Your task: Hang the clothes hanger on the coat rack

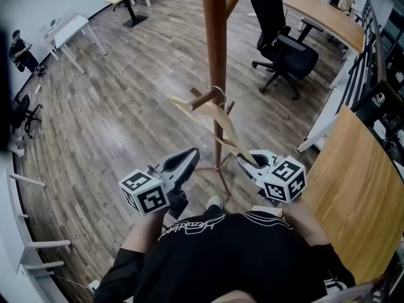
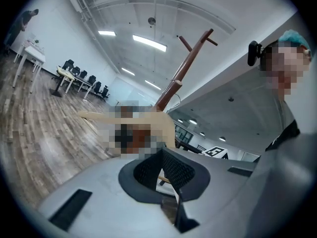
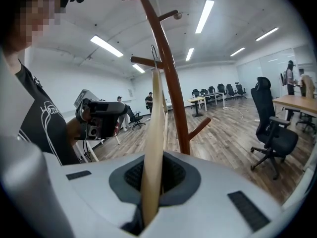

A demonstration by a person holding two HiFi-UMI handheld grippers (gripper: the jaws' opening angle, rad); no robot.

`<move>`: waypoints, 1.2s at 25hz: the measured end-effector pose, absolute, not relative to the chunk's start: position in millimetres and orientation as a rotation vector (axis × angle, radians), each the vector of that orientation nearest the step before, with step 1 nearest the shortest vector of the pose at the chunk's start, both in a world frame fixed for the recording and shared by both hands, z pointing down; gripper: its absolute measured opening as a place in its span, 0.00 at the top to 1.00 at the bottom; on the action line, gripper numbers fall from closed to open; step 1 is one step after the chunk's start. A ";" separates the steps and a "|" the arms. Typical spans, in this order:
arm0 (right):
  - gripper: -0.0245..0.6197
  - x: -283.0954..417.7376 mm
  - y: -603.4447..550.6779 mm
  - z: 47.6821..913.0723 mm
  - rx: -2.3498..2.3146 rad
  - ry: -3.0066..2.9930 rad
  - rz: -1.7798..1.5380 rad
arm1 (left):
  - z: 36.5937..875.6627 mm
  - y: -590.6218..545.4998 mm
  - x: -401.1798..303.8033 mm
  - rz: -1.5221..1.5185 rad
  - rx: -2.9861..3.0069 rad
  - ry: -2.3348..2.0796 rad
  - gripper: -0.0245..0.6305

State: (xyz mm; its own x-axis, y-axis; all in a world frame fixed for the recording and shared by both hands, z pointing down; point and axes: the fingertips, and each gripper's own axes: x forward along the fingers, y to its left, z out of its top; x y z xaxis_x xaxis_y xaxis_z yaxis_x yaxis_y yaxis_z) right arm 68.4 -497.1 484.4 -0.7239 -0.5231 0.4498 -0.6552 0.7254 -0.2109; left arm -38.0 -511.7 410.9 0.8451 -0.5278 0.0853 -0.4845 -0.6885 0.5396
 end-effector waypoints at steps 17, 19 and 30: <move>0.90 69.5 -512.0 517.2 0.922 -2.524 0.534 | 436.0 -513.6 -59.9 -0.082 2.385 -0.798 0.95; 0.90 71.4 -514.4 518.7 0.925 -2.524 0.505 | 438.9 -511.4 -64.3 -0.087 2.374 -0.814 0.95; 0.76 90.3 -527.4 505.3 1.120 -2.533 0.365 | 445.8 -492.3 -72.2 -0.120 2.325 -0.844 0.95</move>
State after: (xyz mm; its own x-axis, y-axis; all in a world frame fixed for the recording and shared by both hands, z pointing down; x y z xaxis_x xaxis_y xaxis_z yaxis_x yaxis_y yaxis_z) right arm 90.3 -527.4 505.3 -0.6282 -0.6606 0.4111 -0.7498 0.6552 -0.0929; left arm -72.2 -492.3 445.8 0.7881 -0.6018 0.1292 -0.5421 -0.5791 0.6089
